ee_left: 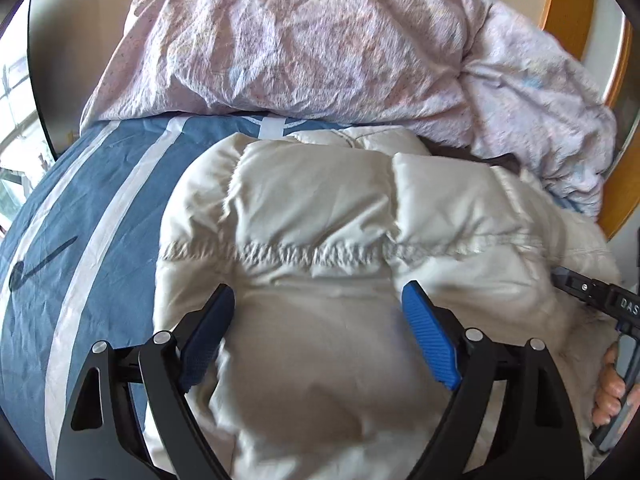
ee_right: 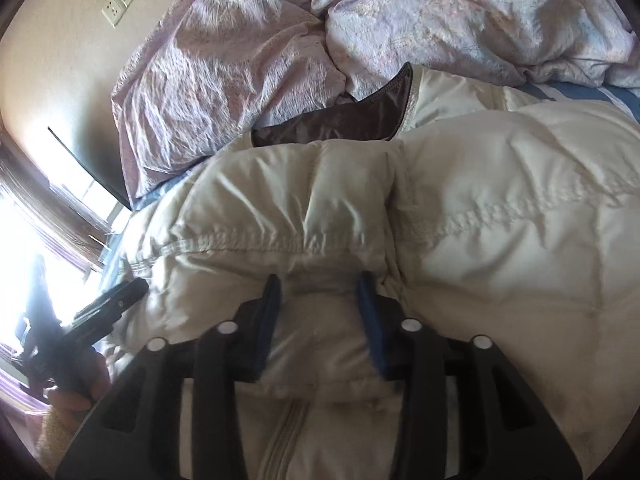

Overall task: Fold large clothes
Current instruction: 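Grasp the jacket hem with both grippers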

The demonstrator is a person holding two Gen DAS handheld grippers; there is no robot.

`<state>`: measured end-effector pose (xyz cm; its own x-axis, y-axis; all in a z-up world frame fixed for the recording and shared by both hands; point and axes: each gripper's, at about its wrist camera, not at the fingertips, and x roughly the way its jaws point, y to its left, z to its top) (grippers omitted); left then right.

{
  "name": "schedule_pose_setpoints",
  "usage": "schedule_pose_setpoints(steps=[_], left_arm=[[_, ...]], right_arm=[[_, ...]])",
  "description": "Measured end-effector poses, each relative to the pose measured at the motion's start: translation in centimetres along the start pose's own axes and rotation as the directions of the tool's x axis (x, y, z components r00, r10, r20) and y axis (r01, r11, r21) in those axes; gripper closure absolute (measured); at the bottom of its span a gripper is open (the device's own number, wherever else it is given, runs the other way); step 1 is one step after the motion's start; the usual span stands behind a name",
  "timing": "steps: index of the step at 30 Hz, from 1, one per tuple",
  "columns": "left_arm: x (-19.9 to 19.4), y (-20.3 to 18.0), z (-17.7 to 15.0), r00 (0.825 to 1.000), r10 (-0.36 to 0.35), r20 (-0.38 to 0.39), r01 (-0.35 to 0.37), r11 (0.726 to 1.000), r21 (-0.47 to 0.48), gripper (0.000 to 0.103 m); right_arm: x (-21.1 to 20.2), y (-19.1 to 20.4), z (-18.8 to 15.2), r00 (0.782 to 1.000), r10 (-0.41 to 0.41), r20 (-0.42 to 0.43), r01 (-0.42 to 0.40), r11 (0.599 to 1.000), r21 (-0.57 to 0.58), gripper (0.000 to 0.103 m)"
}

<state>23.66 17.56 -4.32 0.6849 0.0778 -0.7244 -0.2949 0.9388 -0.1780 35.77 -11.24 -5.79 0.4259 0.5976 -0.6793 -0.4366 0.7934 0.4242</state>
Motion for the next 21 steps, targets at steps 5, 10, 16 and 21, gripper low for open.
schedule_pose_setpoints(steps=[5,10,16,21], left_arm=[[-5.0,2.9,-1.7,0.997,-0.074,0.029,0.076,0.996,-0.047,0.016],[-8.5,6.1,-4.6,0.996,-0.09,0.0,0.09,0.995,-0.053,0.015],[-10.9,10.1,-8.8,0.979,-0.187,-0.084,0.177,0.977,-0.12,0.015],[-12.3,12.1,-12.1,0.947,-0.306,-0.097,0.288,0.943,-0.166,0.016]], right_arm=[[-6.6,-1.4,-1.1,0.997,0.005,0.077,-0.006,1.0,0.017,0.022],[-13.1,-5.8,-3.4,0.993,-0.058,0.103,0.048,0.994,0.1,0.021],[-19.0,-12.1,-7.5,0.987,-0.145,0.07,0.126,0.967,0.22,0.021],[-22.3,-16.9,-12.3,0.998,-0.067,0.016,0.058,0.944,0.325,0.021]])
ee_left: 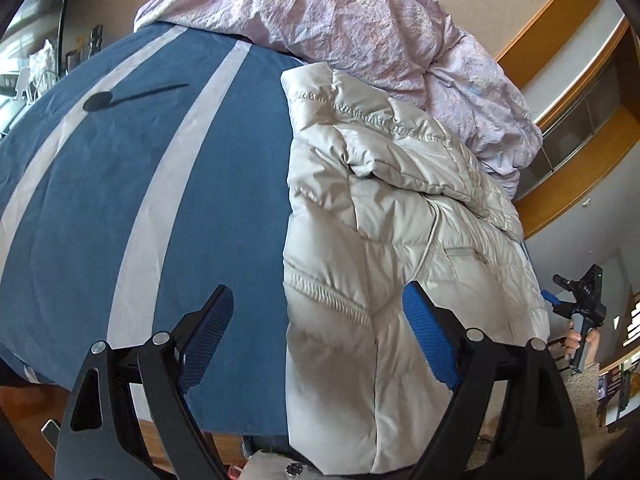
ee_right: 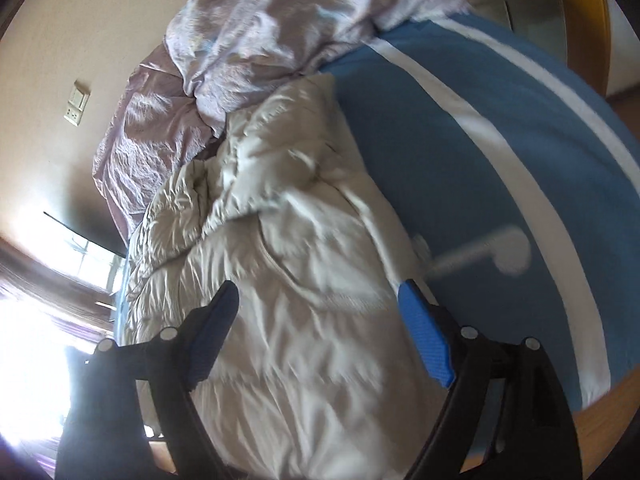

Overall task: Fold large clothes
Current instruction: 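Grasp the jacket hem with both grippers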

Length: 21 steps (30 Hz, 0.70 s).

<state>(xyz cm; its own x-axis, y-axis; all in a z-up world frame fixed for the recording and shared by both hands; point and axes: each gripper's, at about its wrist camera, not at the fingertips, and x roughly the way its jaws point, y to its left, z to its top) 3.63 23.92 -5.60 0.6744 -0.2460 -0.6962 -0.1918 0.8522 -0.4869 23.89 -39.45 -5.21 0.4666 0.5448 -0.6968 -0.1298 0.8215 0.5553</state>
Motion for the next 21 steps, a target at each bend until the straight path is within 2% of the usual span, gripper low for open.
schedule_pose_setpoints(steps=[4,6,10,14,17,21], left_arm=[[-0.3,0.8,-1.8,0.999,-0.043,-0.009,0.043,0.998,-0.036,0.016],[-0.1,1.0,-2.4,0.998,-0.067,-0.016,0.066,0.996,-0.052,0.017],[0.6,0.7,-3.1,0.992,-0.123,-0.038,0.12,0.991,-0.062,0.021],[0.9,0.1,-3.6,0.992,-0.119,-0.039,0.117,0.992,-0.052,0.024],[0.8,0.3,-3.9,0.994,-0.103,-0.028,0.101,0.992,-0.072,0.027],[0.8,0.1,-4.3,0.992,-0.114,-0.047,0.111,0.992,-0.059,0.027]], right_arm=[[-1.1,-2.6,-2.3,0.999,0.03,-0.034,-0.028,0.999,0.036,0.022],[-1.4,-3.4,-3.2,0.997,0.059,-0.051,-0.057,0.997,0.045,0.027],[-0.9,-3.8,-4.2,0.992,0.09,-0.087,-0.087,0.995,0.039,0.032],[-0.5,-4.3,-4.8,0.989,0.092,-0.117,-0.088,0.995,0.037,0.033],[-0.6,-4.9,-4.9,0.993,0.041,-0.108,-0.036,0.998,0.046,0.035],[-0.4,-4.9,-5.4,0.991,0.069,-0.115,-0.065,0.997,0.035,0.033]])
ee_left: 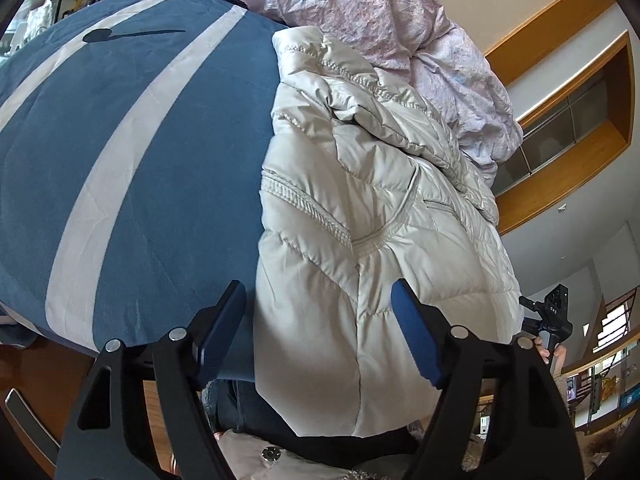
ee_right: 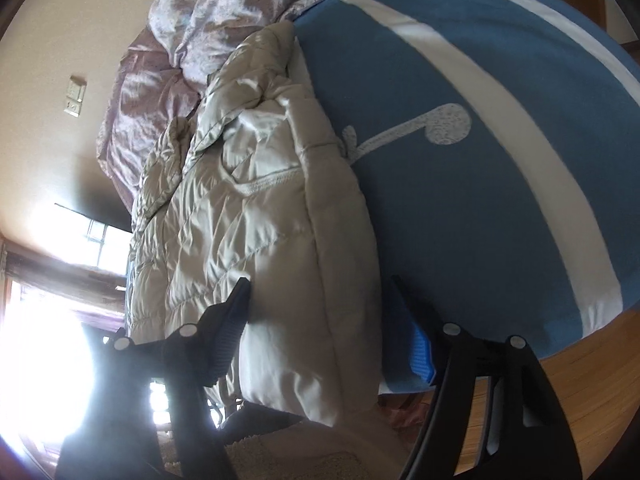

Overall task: Fold large clothes
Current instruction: 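Grasp the jacket hem with both grippers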

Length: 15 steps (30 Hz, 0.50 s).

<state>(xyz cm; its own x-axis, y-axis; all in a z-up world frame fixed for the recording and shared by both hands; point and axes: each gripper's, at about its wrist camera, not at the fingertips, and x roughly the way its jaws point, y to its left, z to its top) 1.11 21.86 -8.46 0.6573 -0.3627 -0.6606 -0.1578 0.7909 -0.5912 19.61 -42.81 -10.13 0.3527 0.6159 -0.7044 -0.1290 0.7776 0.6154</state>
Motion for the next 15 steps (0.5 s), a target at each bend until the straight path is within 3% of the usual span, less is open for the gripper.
schedule_pose_setpoints(steps=[3,8,11,15], left_arm=[[0.0,-0.4,-0.8,1.0,-0.028,-0.012,0.029,1.0,0.009,0.027],[-0.2,-0.3,-2.4,0.99,-0.14,-0.015,0.139,0.988,-0.06,0.03],[-0.3,-0.4,-3.3,0.987,-0.158,-0.015,0.156,0.985,-0.07,0.034],[-0.4,-0.5,-4.0,0.987,-0.163,-0.006,0.162,0.984,-0.076,0.039]], right_arm=[[0.4,0.7,-0.7,0.999,0.026,-0.038,-0.028,0.999,-0.042,0.033],[1.1,1.6,-1.8,0.991,0.089,-0.095,-0.098,0.991,-0.093,0.034],[1.3,1.9,-2.3,0.987,0.109,-0.121,-0.122,0.987,-0.105,0.041],[1.4,2.0,-2.9,0.984,0.133,-0.122,-0.147,0.982,-0.114,0.044]])
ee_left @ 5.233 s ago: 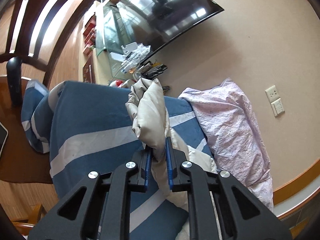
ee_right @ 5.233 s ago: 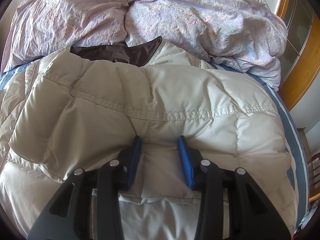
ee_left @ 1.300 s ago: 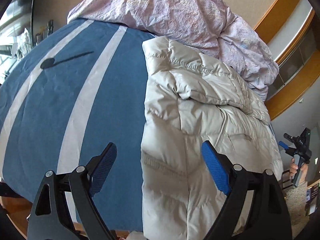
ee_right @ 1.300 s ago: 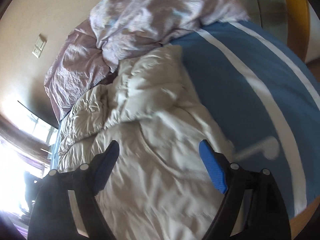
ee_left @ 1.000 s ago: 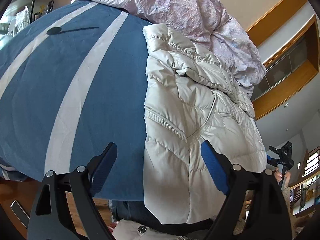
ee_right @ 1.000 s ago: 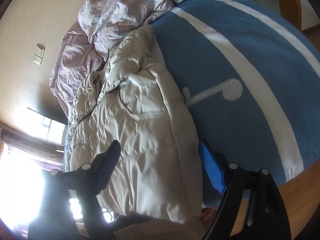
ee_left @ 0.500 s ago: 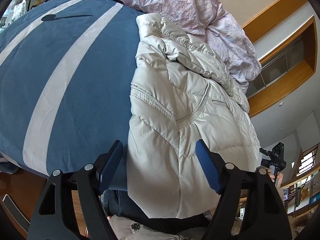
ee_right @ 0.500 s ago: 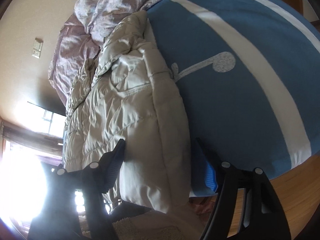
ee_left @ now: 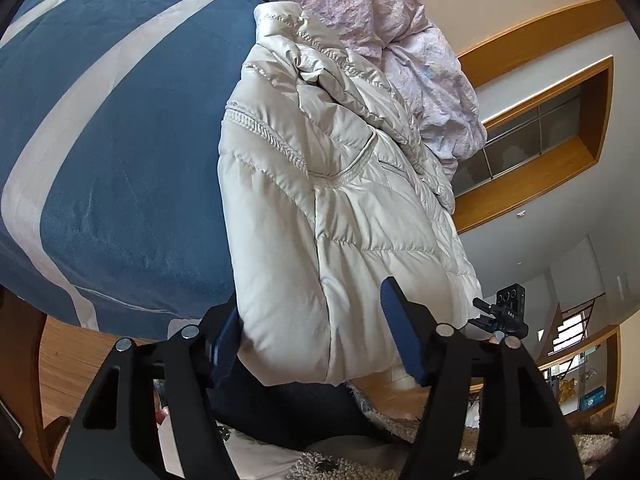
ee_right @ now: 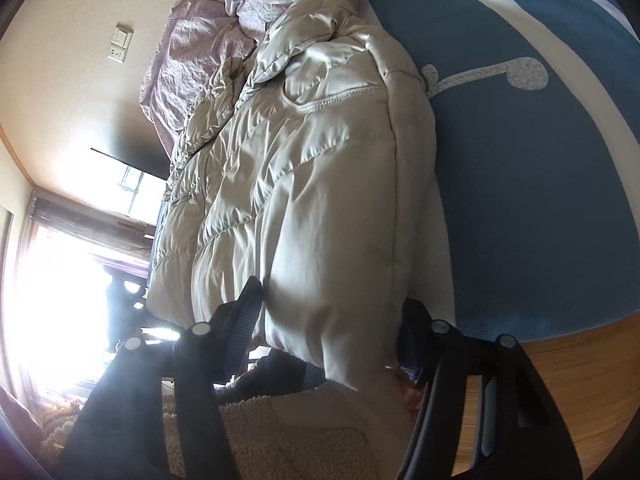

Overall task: Fold large clothes
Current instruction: 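Grasp the jacket hem with both grippers, then lift the hem with both grippers and fold it toward the collar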

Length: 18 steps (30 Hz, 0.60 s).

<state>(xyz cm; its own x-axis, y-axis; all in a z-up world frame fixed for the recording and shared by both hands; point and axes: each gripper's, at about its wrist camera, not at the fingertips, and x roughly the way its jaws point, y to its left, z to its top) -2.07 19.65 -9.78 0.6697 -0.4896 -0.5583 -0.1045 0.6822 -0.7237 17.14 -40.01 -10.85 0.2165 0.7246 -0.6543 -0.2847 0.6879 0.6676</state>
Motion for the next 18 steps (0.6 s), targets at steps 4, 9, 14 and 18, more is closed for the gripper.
schedule_pose_setpoints(steps=[4,9,14,18], left_arm=[[0.2,0.4,-0.5,1.0,-0.001,-0.003,0.001,1.0,-0.025,0.046],[0.3,0.2,-0.9,1.0,0.03,0.003,-0.03,0.999,-0.031,0.062],[-0.8,-1.1,-0.6,0.997,0.06,0.044,-0.061,0.998,0.019,0.083],[-2.1,-2.2,0.3,0.992,0.056,0.111,-0.061,0.997,0.038,0.088]], right_arm=[[0.1,-0.6,-0.7,0.999,0.043,0.019,-0.043,0.998,0.034,0.052],[0.3,-0.9,-1.2,0.999,0.034,0.036,-0.035,0.998,0.044,0.076],[-0.4,0.8,-1.2,0.993,0.013,0.117,-0.01,1.0,-0.026,0.083],[-1.3,2.6,-0.7,0.982,-0.001,0.188,0.018,0.996,-0.089,0.084]])
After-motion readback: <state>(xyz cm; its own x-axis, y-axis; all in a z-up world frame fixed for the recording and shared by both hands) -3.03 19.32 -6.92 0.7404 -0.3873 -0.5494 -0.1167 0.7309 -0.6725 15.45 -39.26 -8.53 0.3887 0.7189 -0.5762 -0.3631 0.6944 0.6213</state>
